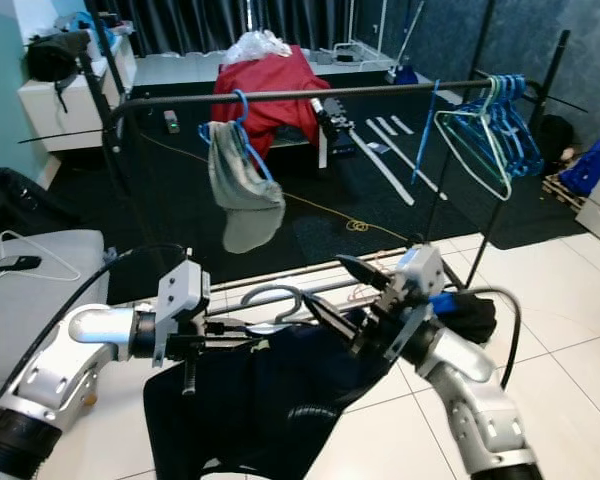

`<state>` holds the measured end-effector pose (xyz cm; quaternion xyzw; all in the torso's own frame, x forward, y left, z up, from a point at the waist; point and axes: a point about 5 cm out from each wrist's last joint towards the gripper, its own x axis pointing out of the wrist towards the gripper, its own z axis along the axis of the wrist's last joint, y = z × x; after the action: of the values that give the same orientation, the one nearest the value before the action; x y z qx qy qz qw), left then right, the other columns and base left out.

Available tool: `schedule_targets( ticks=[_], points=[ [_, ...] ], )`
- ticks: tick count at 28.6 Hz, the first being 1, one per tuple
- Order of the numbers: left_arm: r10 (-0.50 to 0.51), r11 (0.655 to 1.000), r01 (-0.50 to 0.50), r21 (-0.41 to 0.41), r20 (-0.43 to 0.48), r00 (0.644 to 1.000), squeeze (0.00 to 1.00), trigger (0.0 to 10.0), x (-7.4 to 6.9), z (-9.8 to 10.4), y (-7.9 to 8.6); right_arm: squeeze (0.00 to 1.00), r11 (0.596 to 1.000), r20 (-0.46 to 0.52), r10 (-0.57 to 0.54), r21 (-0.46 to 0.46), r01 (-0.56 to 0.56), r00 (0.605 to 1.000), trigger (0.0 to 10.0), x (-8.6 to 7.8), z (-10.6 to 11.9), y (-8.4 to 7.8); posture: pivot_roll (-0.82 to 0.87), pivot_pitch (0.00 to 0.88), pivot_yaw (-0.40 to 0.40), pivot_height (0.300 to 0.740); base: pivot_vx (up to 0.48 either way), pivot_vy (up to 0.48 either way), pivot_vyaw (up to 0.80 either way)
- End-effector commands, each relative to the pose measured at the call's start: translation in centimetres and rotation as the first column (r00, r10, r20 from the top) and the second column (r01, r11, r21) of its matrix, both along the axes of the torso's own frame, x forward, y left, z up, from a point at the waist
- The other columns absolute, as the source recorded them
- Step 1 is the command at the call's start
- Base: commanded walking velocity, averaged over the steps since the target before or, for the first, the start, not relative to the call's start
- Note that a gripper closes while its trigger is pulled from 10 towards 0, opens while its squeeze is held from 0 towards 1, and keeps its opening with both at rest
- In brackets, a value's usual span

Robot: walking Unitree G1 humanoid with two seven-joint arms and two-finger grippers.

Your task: Hang hanger

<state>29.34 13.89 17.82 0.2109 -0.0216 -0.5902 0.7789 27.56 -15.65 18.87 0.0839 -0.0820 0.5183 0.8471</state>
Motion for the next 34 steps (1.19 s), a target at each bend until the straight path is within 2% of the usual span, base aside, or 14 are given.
schedule_targets(
  ticks=[1,2,6,8,9,11,12,14,15,28,29,31,32,34],
  points=[
    [-0.041,0.999,0.041,0.002,0.042,0.998,0.0,0.0,0.0,0.8,-0.8,1.0,0.985,-0.012,0.173,0.014,-0.173,0.985,10.0,-0.8,1.0,1.2,-0.12,0.074,-0.017,0.74,0.0,0.0,0.0],
    [-0.053,0.999,0.053,0.002,0.041,0.998,0.0,0.0,-0.1,0.8,-0.9,1.0,0.97,-0.056,0.242,-0.019,-0.243,0.969,10.0,-1.0,0.9,0.9,-0.12,0.072,-0.021,0.74,0.0,0.0,0.0],
    [-0.087,0.996,0.087,0.005,0.04,0.995,0.0,0.0,-0.2,0.8,-1.2,1.0,0.928,-0.147,0.341,-0.106,-0.358,0.928,10.0,-1.5,0.7,0.2,-0.12,0.067,-0.026,0.74,0.0,0.0,0.0],
    [-0.093,0.996,0.093,0.007,0.039,0.995,0.0,0.0,-0.3,0.8,-1.2,1.0,0.921,-0.161,0.353,-0.116,-0.372,0.922,10.0,-1.6,0.7,0.1,-0.12,0.067,-0.026,0.74,0.0,0.0,0.0],
    [-0.099,0.995,0.099,0.006,0.035,0.994,0.0,0.0,-0.3,0.7,-1.3,0.93,0.912,-0.159,0.349,-0.168,-0.373,0.924,10.0,-1.5,0.5,-0.2,-0.12,0.065,-0.028,0.74,0.0,0.0,0.0],
    [-0.104,0.995,0.104,0.006,0.032,0.994,0.0,0.0,-0.3,0.7,-1.3,0.93,0.905,-0.162,0.346,-0.203,-0.374,0.924,10.0,-1.5,0.5,-0.5,-0.12,0.065,-0.028,0.74,0.0,0.0,0.0],
    [-0.111,0.994,0.111,0.01,0.033,0.993,0.0,0.0,-0.4,0.7,-1.3,0.19,0.902,-0.124,0.283,-0.303,-0.308,0.951,10.0,-0.7,0.1,-1.1,-0.12,0.057,-0.031,0.74,0.0,0.0,0.0],
    [-0.113,0.994,0.113,0.012,0.035,0.993,0.0,0.0,-0.4,0.7,-1.3,0.19,0.902,-0.107,0.255,-0.332,-0.277,0.961,10.0,-0.3,0.1,-1.3,-0.12,0.057,-0.031,0.74,0.0,0.0,0.0],
    [-0.119,0.993,0.118,0.013,0.035,0.992,0.0,0.0,-0.5,0.8,-1.4,0.0,0.907,-0.087,0.231,-0.342,-0.247,0.969,10.0,0.0,0.1,-1.4,-0.12,0.053,-0.03,0.74,0.0,0.0,0.0],
    [-0.182,0.981,0.18,0.067,0.014,0.983,0.0,0.0,-1.1,0.2,-1.7,0.0,0.928,-0.045,0.275,-0.25,-0.277,0.961,10.0,0.3,2.1,-0.4,-0.12,0.049,-0.03,0.74,0.0,0.0,0.0],
    [-0.188,0.98,0.187,0.073,0.002,0.982,0.0,0.0,-1.1,0.0,-1.8,0.0,0.925,-0.047,0.299,-0.233,-0.301,0.953,9.0,0.1,2.3,-0.1,-0.12,0.049,-0.03,0.74,0.0,0.0,0.0],
    [-0.188,0.98,0.187,0.073,0.002,0.982,0.0,0.0,-1.1,0.0,-1.8,0.0,0.925,-0.047,0.299,-0.233,-0.301,0.953,9.0,0.1,2.3,-0.1,-0.12,0.049,-0.03,0.74,0.0,0.0,0.0],
    [-0.191,0.978,0.191,0.078,-0.009,0.982,0.0,0.0,-1.2,-0.2,-1.9,0.0,0.917,-0.057,0.324,-0.227,-0.329,0.944,4.8,-0.1,2.3,0.1,-0.12,0.049,-0.03,0.74,0.0,0.0,0.0],
    [-0.191,0.978,0.191,0.078,-0.009,0.982,0.0,0.0,-1.2,-0.2,-1.9,0.0,0.917,-0.057,0.324,-0.227,-0.329,0.944,4.8,-0.1,2.3,0.1,-0.12,0.049,-0.03,0.74,0.0,0.0,0.0]
  ],
)
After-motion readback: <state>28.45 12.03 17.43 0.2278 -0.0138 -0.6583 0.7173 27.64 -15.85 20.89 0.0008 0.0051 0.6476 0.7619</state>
